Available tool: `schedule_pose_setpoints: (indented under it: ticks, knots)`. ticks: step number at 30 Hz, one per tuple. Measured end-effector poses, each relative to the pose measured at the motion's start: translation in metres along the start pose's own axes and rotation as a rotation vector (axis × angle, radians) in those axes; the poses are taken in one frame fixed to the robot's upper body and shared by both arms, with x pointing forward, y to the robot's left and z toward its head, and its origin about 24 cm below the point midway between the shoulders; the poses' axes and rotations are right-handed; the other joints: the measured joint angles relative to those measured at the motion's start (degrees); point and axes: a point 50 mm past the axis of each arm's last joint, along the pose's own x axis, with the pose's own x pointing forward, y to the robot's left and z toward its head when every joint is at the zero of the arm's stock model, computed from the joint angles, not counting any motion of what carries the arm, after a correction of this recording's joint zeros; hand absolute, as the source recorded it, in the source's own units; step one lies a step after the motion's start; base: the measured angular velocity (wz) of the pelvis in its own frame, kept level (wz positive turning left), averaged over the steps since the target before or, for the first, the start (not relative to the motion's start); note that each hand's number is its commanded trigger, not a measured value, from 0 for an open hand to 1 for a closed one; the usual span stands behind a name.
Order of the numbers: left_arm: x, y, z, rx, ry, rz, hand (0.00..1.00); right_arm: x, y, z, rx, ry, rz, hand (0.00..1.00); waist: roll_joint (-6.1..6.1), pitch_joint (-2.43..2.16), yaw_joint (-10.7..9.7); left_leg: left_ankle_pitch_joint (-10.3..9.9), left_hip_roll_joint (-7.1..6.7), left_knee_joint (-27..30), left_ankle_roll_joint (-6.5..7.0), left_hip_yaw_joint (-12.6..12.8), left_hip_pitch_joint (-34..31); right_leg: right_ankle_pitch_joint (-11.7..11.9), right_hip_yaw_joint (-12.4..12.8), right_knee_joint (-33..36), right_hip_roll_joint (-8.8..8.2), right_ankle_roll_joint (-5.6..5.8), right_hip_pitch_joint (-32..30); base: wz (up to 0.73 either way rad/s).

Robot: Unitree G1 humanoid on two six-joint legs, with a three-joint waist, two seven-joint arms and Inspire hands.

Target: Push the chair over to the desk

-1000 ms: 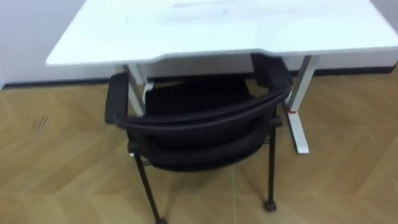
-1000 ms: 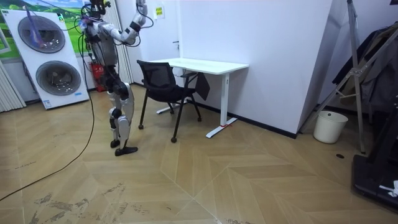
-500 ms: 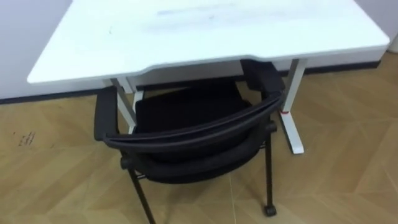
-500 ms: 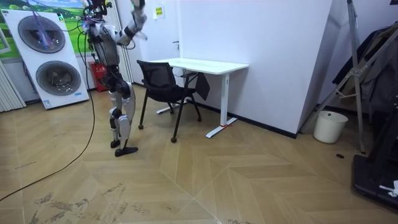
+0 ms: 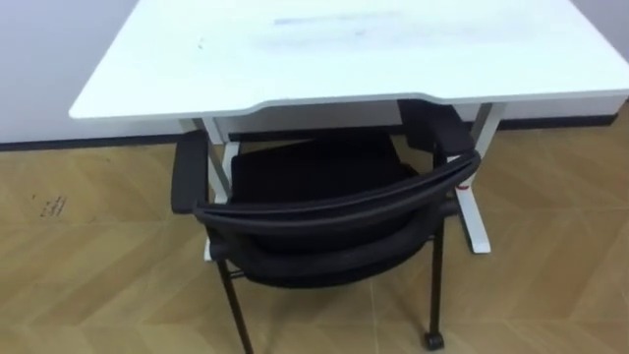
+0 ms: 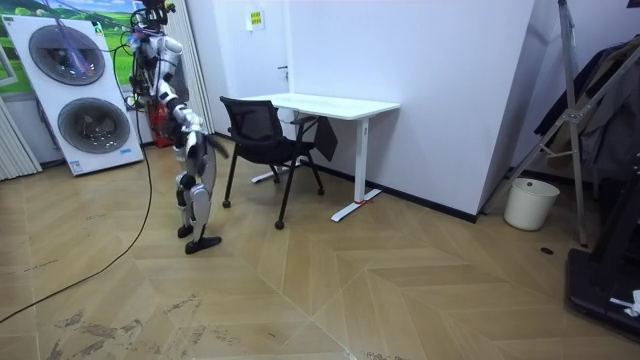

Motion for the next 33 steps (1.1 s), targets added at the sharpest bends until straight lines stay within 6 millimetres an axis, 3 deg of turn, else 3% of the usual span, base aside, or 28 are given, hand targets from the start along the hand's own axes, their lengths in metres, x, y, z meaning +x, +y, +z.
schedule_pose_setpoints:
  ticks: [3,6,9,12,16,18,21,27,33]
  knots:
    - [-0.007,0.004,-0.035,0.166,0.083,-0.102,0.0,-0.002,-0.006,-0.037,-0.171,0.12,0.059,0.0,-0.17,0.01,-0.63,-0.14,-0.4,-0.16,0.52,-0.45,1.02,-0.14,-0.26,0.01,-0.67,0.7,1.11,0.11]
    - [-0.019,-0.004,-0.058,0.306,0.135,-0.228,0.0,-0.013,0.008,-0.061,-0.367,0.189,0.225,0.0,-0.33,0.22,-1.11,-0.04,-1.16,-0.43,0.93,-0.31,2.07,0.07,-0.18,0.04,-0.81,1.11,2.06,-0.03]
    - [-0.035,-0.029,-0.067,0.446,0.127,-0.404,0.0,-0.031,0.043,-0.071,-0.566,0.171,0.455,0.0,-0.48,0.55,-0.96,0.29,-1.56,-0.8,1.47,-0.35,1.98,0.25,-0.29,0.01,-1.1,1.52,1.88,0.0]
    - [-0.049,-0.054,-0.069,0.537,0.105,-0.57,0.0,-0.049,0.081,-0.068,-0.684,0.103,0.643,0.0,-0.78,0.66,-0.87,0.4,-2.08,-1.25,1.67,-0.4,2.01,0.39,-0.28,-0.27,-1.32,1.78,1.78,0.0]
    - [-0.062,-0.071,-0.074,0.589,0.124,-0.687,0.0,-0.067,0.107,-0.068,-0.764,0.067,0.802,0.0,-1.43,0.7,0.27,0.53,-2.49,-2.12,1.85,-0.39,2.1,0.69,-0.18,-1.1,-1.37,2.01,1.93,-0.02]
    - [-0.067,-0.076,-0.076,0.619,0.149,-0.73,0.0,-0.076,0.117,-0.071,-0.804,0.078,0.869,0.0,-2.14,1.14,0.71,0.53,-2.6,-2.11,1.83,-0.5,1.97,0.74,-0.39,-1.01,-1.39,2.05,1.77,0.08]
    - [-0.072,-0.081,-0.079,0.665,0.163,-0.805,0.0,-0.085,0.124,-0.076,-0.818,0.111,0.942,0.0,-2.65,1.52,0.74,0.52,-2.61,-2.16,1.8,-1.03,1.58,1.03,-1.65,-1.01,-1.39,2.25,1.9,0.2]
    - [-0.08,-0.089,-0.082,0.676,0.182,-0.885,0.0,-0.086,0.12,-0.083,-0.798,0.196,0.984,0.0,-2.68,1.61,2.17,0.52,-3.22,-2.87,1.8,-2.28,2.22,1.04,-1.7,-1.56,-1.54,2.28,2.78,0.18]
    - [-0.081,-0.091,-0.083,0.684,0.2,-0.886,0.0,-0.084,0.114,-0.087,-0.759,0.26,0.99,0.0,-2.26,1.75,2.08,0.52,-3.4,-3.58,1.8,-2.46,2.22,1.05,-1.58,-2.08,-1.52,2.29,2.74,0.01]
